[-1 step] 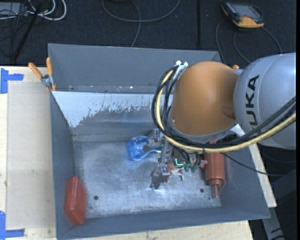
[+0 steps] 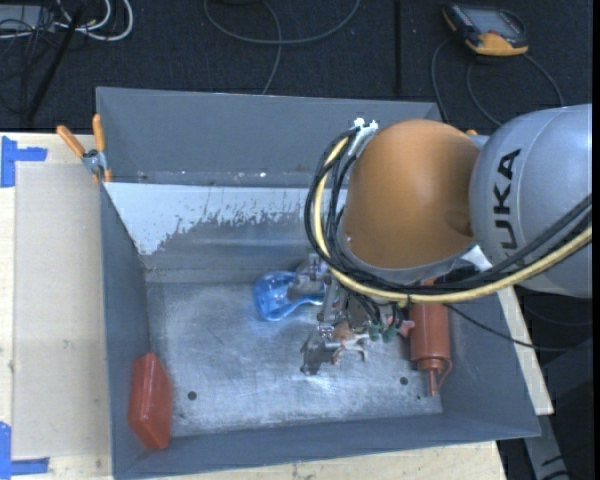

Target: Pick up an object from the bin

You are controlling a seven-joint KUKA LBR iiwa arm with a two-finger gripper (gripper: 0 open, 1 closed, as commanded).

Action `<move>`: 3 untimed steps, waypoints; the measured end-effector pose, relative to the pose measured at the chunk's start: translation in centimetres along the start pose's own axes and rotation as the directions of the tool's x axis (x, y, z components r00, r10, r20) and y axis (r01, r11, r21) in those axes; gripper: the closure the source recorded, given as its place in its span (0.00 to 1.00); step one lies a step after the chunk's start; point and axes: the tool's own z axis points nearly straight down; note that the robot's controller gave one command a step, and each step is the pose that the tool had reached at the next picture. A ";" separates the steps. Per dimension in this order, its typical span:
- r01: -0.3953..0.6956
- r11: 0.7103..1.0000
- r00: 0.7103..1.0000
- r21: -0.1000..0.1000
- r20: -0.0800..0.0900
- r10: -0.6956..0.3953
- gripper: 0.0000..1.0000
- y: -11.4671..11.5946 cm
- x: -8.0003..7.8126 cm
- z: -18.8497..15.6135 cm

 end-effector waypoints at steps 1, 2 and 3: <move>-0.077 0.997 0.997 -0.001 0.003 0.077 0.00 -4.3 -0.2 6.5; -0.171 0.985 0.985 -0.002 0.007 0.171 0.00 -11.7 0.5 14.7; -0.181 0.983 0.983 -0.011 0.020 0.181 0.00 -13.0 -1.3 15.7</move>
Offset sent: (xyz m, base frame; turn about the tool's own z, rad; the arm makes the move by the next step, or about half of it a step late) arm -0.0108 -0.1410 -0.1702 0.2000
